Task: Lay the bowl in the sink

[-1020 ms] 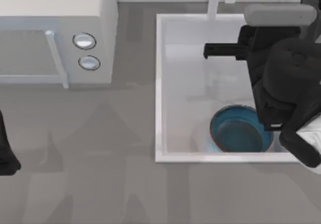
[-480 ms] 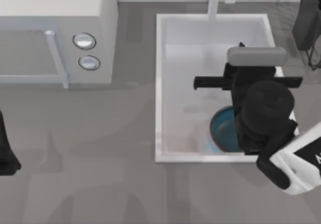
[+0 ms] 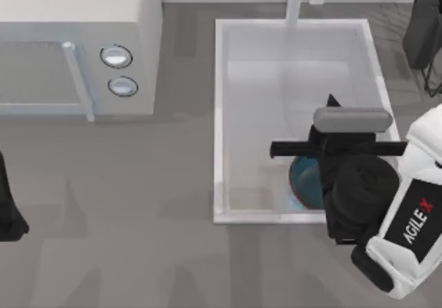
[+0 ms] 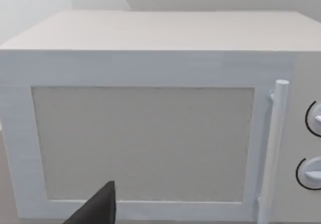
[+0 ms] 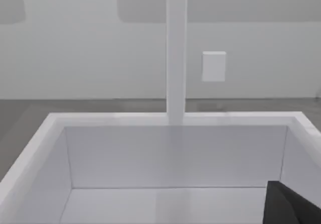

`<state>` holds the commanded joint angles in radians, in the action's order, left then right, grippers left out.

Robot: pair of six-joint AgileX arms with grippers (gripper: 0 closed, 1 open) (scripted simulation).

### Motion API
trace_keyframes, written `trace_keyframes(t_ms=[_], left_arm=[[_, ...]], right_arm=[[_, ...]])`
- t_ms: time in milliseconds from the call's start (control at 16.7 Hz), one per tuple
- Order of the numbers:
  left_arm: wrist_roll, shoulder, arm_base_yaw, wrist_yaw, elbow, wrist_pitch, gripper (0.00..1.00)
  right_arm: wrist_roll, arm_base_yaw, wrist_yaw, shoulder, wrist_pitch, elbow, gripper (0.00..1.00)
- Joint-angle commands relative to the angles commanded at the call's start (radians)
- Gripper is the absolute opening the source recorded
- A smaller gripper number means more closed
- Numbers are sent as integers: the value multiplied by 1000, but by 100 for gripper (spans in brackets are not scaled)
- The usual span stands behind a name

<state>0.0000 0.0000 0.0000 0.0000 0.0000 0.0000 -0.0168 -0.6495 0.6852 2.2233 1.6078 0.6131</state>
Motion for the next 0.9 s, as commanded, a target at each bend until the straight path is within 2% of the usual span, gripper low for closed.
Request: trace_keyframes(t_ms=[300,900], left_arm=[[0,0,0,0,0,0,100],[0,0,0,0,0,0,100]], right_arm=[[1,0,0,8,5,-4,0],[1,0,0,8,5,-4,75]])
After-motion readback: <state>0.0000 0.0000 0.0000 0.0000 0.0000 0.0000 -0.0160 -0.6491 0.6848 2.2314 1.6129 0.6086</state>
